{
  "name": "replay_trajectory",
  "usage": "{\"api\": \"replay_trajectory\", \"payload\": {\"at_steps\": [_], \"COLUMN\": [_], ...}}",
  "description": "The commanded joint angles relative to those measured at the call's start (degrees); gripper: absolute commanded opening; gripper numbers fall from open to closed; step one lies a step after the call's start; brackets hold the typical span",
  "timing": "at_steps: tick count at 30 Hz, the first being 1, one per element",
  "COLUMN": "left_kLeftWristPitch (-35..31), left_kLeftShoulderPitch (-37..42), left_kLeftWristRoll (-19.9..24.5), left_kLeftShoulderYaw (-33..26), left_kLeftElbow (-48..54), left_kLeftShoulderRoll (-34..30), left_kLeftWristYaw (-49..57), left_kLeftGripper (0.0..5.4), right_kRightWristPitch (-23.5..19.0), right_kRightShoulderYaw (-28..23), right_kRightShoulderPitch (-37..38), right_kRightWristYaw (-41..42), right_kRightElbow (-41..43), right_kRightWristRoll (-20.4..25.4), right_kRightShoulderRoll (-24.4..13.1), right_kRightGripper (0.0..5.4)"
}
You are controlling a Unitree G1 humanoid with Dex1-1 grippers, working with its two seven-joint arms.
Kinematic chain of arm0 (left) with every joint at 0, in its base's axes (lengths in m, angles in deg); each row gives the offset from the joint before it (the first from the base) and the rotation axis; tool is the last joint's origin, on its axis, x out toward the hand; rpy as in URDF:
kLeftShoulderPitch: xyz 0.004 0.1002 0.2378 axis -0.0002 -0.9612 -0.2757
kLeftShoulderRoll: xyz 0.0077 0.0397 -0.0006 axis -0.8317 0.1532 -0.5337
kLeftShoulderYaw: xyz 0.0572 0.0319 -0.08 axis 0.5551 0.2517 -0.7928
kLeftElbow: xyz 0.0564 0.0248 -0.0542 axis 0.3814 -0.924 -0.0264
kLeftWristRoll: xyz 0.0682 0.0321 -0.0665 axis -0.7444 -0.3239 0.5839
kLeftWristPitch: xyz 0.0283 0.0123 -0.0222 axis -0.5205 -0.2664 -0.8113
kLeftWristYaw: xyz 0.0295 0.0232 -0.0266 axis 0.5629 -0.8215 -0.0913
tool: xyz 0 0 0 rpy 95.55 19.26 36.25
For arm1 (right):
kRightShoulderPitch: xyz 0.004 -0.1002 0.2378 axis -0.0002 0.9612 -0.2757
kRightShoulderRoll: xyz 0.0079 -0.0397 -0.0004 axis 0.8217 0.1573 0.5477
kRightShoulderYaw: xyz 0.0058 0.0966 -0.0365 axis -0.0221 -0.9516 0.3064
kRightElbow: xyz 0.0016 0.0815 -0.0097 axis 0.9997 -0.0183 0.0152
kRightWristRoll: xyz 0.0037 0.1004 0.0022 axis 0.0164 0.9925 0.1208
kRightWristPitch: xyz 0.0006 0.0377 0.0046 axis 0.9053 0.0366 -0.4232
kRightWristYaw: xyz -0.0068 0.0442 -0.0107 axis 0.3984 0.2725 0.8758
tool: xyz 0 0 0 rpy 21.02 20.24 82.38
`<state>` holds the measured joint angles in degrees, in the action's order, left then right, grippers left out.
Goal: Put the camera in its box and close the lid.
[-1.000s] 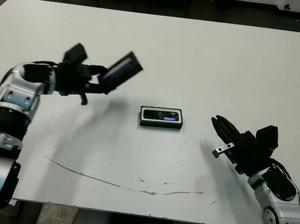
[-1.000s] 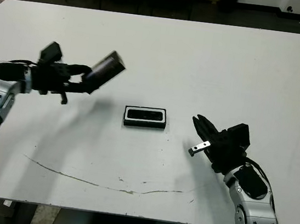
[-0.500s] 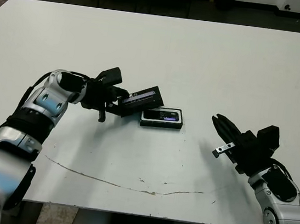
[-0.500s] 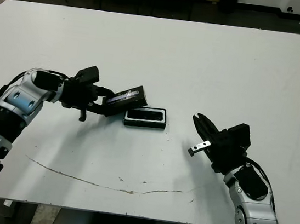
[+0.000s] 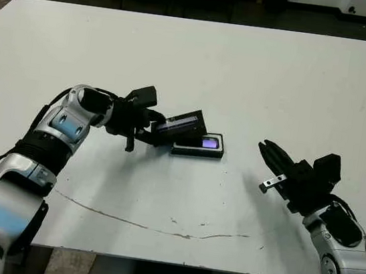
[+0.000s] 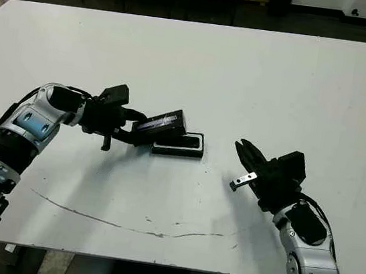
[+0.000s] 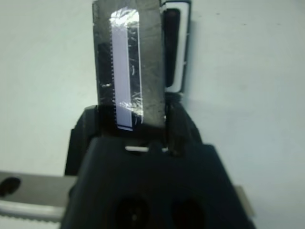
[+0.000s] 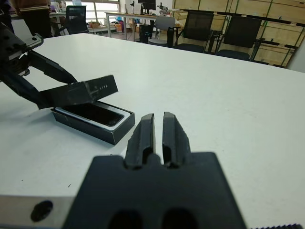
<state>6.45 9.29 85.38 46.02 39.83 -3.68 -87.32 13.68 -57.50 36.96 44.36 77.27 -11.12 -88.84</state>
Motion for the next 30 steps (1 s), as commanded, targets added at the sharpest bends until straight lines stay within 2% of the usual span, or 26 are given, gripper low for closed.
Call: {"api": "replay_trajectory", "payload": {"at_steps": [1,12,20,30], "left_kLeftWristPitch": [-1.9,-7.75,-7.59,-11.14], "left_kLeftShoulderPitch": [-2.26,-3.77,-5.68,-5.74], "left_kLeftWristRoll": [0.17,0.49,-6.1,-7.8], "left_kLeftShoulderYaw": [1.2,1.02,4.45,8.28], "left_kLeftElbow": [1.41,4.87,9.58,12.58], "left_kLeftShoulderRoll": [-1.04,-1.65,-0.61,0.97], "left_kLeftWristYaw": [-2.85,-1.36,9.5,9.9], "left_kLeftGripper": [1.35,1.35,1.35,1.32], "right_kRightWristPitch": [-0.47,0.55,0.94,0.72], "right_kRightShoulderYaw": [0.32,1.25,1.15,1.26], "right_kRightShoulderPitch": [0.41,0.98,1.5,1.29], "right_kRightWristYaw": [-0.19,-0.29,-0.12,-0.17], "right_kRightElbow": [-0.94,-1.07,-0.98,-1.39], "right_kRightWristRoll": [-0.22,-0.88,-0.86,-0.82], "right_kRightShoulderRoll": [0.13,0.32,0.16,0.32], "right_kRightGripper": [0.0,0.0,0.0,0.0]}}
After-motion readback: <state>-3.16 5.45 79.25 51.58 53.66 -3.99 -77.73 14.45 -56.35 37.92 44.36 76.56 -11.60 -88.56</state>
